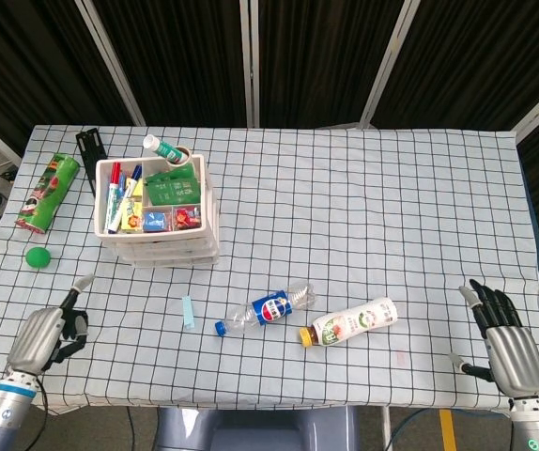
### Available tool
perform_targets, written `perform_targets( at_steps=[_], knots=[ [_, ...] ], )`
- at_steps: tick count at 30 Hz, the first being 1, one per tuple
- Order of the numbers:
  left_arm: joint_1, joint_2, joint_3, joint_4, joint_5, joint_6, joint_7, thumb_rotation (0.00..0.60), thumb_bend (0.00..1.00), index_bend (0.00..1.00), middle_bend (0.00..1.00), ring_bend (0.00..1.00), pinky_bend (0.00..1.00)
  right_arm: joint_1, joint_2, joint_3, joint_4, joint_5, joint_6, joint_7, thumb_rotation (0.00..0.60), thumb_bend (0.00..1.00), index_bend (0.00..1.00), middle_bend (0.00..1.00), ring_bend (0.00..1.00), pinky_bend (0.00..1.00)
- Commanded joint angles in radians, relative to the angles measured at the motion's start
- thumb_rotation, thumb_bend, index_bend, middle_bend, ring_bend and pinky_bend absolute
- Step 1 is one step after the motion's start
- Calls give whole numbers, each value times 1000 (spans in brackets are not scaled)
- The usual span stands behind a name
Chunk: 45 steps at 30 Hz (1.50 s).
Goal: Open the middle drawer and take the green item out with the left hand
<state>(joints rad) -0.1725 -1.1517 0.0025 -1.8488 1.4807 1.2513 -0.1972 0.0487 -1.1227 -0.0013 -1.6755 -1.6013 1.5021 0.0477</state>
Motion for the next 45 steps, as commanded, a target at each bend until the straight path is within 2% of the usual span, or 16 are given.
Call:
perform_targets(
  at_steps=[1,5,8,12,20,45],
  knots=[
    [-90,0,-31,-31,-81,-157,-178,600,908,14,755,686,678,0,2,1,-1,1,0,2,600,39,0,0,0,0],
    [-146,-20,-70,-19,-155,-260,-285,600,945,27,761,692,695,0,5,2,-2,3,0,7,600,39,0,0,0,0],
    [-177,-38,-89,0,-190,-305,-303,600,991,39,762,692,695,2,5,4,-1,10,-7,8,600,39,0,0,0,0],
    [-206,-56,-106,19,-221,-348,-325,600,1000,41,762,692,695,4,4,5,-1,16,-13,6,600,39,0,0,0,0],
    [-230,-97,-125,44,-229,-363,-348,600,1000,40,762,692,695,2,9,2,-6,9,-7,11,600,39,0,0,0,0],
    [-301,-158,-183,42,-360,-383,-250,600,1000,36,762,692,695,3,8,6,-5,14,-11,12,600,40,0,0,0,0]
  ],
)
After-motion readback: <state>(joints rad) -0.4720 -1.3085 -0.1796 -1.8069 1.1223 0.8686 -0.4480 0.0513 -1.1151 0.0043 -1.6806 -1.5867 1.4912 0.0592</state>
